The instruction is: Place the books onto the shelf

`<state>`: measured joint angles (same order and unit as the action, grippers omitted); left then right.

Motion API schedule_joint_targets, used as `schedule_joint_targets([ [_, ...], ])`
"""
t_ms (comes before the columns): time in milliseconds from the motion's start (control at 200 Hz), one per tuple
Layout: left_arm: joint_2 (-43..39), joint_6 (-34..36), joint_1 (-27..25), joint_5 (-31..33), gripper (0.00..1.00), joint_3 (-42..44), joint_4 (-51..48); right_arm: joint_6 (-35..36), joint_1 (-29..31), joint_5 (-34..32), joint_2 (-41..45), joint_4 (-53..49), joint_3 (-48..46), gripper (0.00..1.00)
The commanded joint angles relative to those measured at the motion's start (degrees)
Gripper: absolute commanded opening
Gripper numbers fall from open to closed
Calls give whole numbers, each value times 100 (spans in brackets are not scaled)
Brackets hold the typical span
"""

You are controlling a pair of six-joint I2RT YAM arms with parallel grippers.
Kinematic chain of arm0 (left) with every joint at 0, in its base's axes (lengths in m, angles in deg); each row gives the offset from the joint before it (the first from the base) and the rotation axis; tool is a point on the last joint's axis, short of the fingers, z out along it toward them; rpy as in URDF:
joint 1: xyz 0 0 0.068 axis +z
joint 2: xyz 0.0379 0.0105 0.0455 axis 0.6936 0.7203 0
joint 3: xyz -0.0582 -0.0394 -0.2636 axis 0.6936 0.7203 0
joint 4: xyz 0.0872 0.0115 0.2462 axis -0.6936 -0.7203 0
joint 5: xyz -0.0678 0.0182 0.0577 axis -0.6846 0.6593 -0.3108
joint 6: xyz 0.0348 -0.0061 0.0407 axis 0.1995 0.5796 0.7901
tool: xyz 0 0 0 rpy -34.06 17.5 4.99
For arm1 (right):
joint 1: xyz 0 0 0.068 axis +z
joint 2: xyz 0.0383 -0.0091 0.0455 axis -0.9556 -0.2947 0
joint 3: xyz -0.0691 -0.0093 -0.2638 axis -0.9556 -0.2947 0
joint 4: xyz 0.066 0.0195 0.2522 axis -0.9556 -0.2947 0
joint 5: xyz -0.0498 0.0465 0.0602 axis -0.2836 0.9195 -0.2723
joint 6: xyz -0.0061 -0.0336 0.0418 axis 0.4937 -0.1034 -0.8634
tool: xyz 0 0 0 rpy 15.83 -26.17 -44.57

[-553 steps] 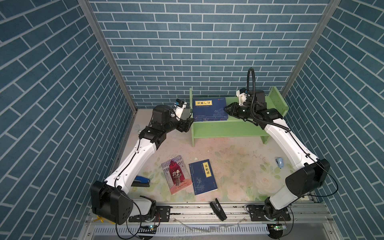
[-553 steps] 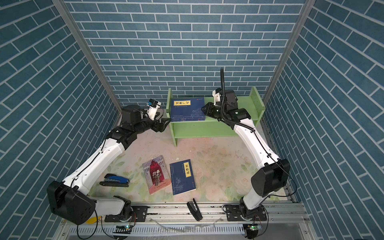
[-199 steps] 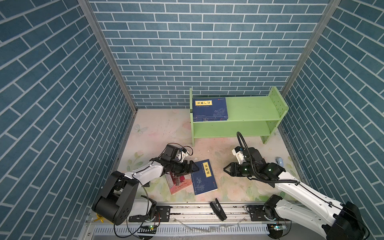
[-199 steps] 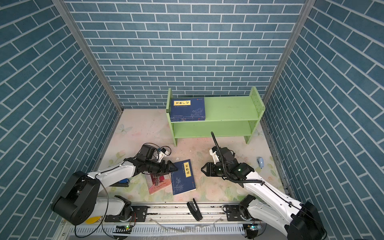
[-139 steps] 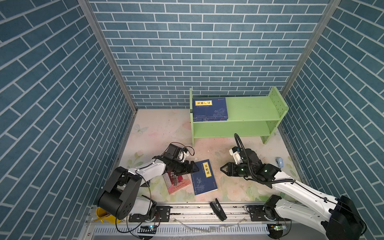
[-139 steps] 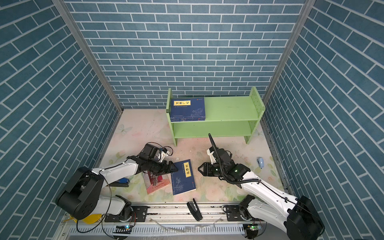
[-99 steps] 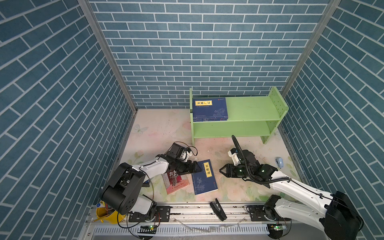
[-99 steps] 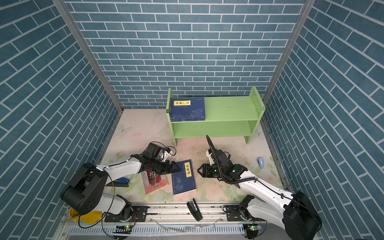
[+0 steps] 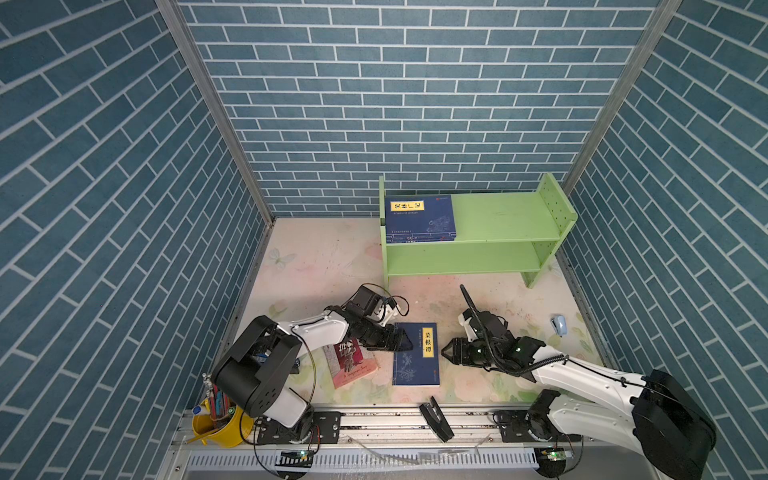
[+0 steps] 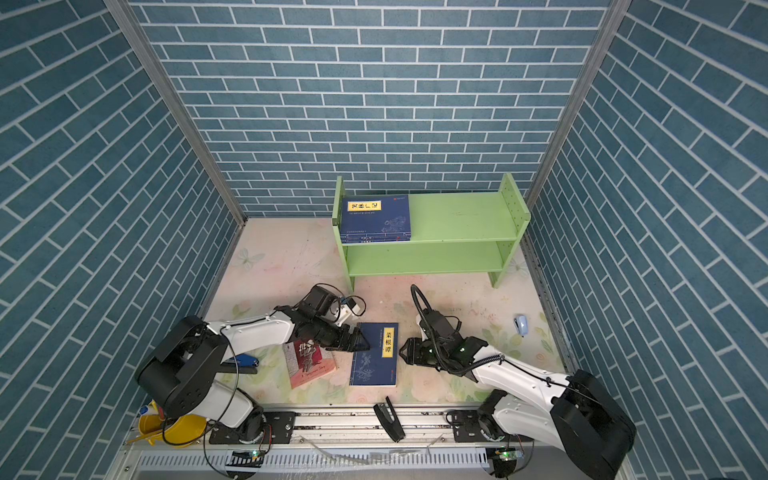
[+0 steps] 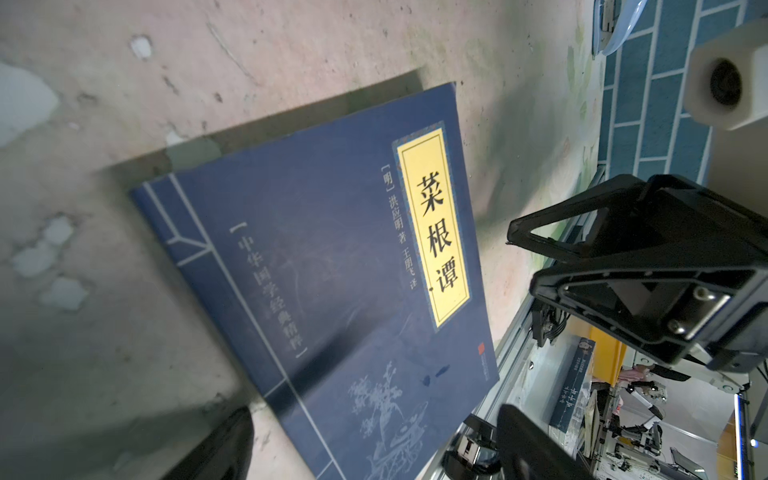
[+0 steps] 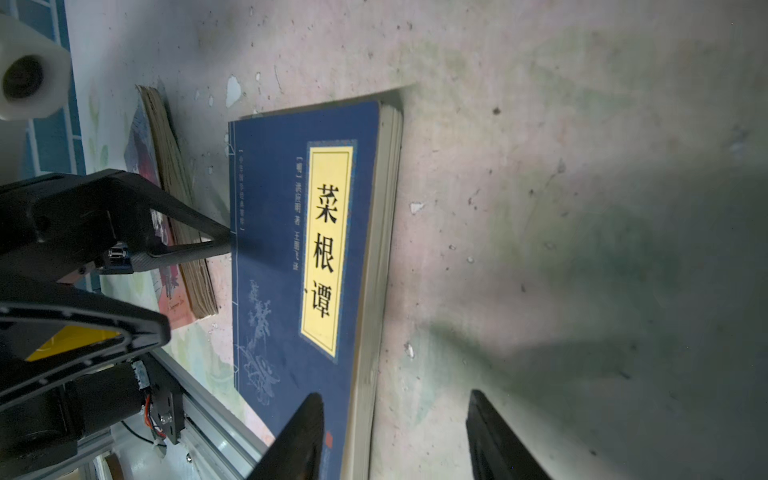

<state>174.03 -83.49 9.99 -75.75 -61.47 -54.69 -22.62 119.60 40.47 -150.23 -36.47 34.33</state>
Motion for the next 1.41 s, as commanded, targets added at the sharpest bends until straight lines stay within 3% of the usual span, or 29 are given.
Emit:
schedule_joint_targets([
  [0,-138,198,-37,177,92,123,-372,-324,54,-12,154,456,-87,57],
  [640,305,-30,-51,-135,85,318,133,-642,72,469,-1207,1776,-81,57],
  [970,264,-18,-78,-560,82,-34,230,-816,116,681,-1537,2684,-215,31],
  [1250,-81,146,-79,-483,90,62,170,-770,116,602,-1095,2599,-286,0],
  [1400,-555,467,-16,-223,94,-65,-266,-742,107,611,-740,2597,-341,0],
])
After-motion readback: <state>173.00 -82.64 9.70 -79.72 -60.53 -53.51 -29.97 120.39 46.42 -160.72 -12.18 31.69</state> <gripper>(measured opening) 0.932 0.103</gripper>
